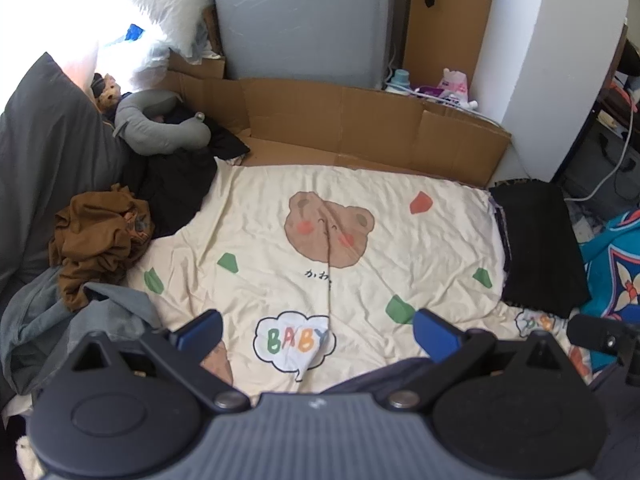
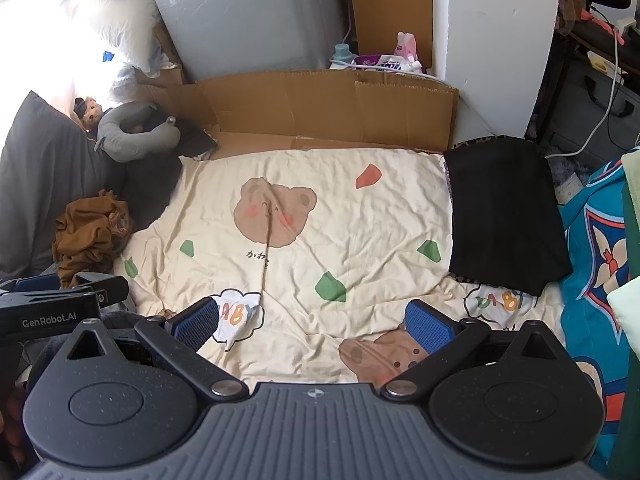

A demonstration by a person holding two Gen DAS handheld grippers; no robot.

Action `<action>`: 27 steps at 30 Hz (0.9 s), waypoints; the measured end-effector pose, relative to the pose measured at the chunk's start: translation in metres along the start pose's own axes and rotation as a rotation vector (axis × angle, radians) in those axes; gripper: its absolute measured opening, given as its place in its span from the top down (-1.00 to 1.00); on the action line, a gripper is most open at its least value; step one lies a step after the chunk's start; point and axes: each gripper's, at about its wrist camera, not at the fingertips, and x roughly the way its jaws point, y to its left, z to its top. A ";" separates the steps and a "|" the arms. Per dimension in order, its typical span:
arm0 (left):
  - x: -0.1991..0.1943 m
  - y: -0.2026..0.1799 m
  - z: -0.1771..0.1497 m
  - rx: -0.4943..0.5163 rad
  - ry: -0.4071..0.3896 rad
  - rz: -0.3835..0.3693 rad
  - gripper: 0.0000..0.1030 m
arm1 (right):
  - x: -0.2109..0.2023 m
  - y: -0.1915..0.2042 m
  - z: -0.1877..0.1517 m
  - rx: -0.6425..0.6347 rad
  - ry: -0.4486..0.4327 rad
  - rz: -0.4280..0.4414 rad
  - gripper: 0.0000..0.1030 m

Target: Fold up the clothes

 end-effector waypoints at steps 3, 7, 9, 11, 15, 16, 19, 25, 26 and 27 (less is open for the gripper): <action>0.000 0.000 0.000 0.001 0.004 -0.002 -0.99 | 0.001 0.000 -0.001 -0.001 -0.001 0.002 -0.99; 0.000 0.001 0.001 0.001 0.008 -0.006 -0.99 | 0.002 -0.001 -0.003 -0.002 -0.001 0.005 -0.99; 0.001 0.001 0.001 0.002 0.011 -0.007 -0.99 | 0.001 0.000 -0.002 -0.003 -0.002 0.003 -0.99; 0.001 0.002 0.000 -0.002 0.015 -0.009 -0.97 | 0.001 0.000 -0.003 -0.007 0.000 0.000 -0.99; 0.003 0.000 -0.001 0.019 0.031 -0.022 -0.92 | 0.003 0.000 -0.004 0.002 -0.003 0.006 -0.99; 0.003 -0.002 -0.001 0.032 0.033 -0.025 -0.92 | 0.003 0.000 -0.005 0.002 -0.006 0.007 -0.99; 0.004 -0.004 -0.001 0.033 0.036 -0.027 -0.92 | 0.002 0.000 -0.004 0.000 -0.007 0.008 -0.99; 0.007 -0.006 0.000 0.030 0.055 -0.039 -0.93 | 0.001 -0.002 -0.002 0.004 -0.004 0.015 -0.99; 0.009 -0.004 0.000 0.023 0.062 -0.044 -0.93 | 0.001 -0.002 -0.001 0.006 -0.002 0.017 -0.99; 0.010 -0.003 0.001 0.015 0.069 -0.050 -0.94 | 0.001 -0.003 -0.002 0.009 -0.003 0.020 -0.99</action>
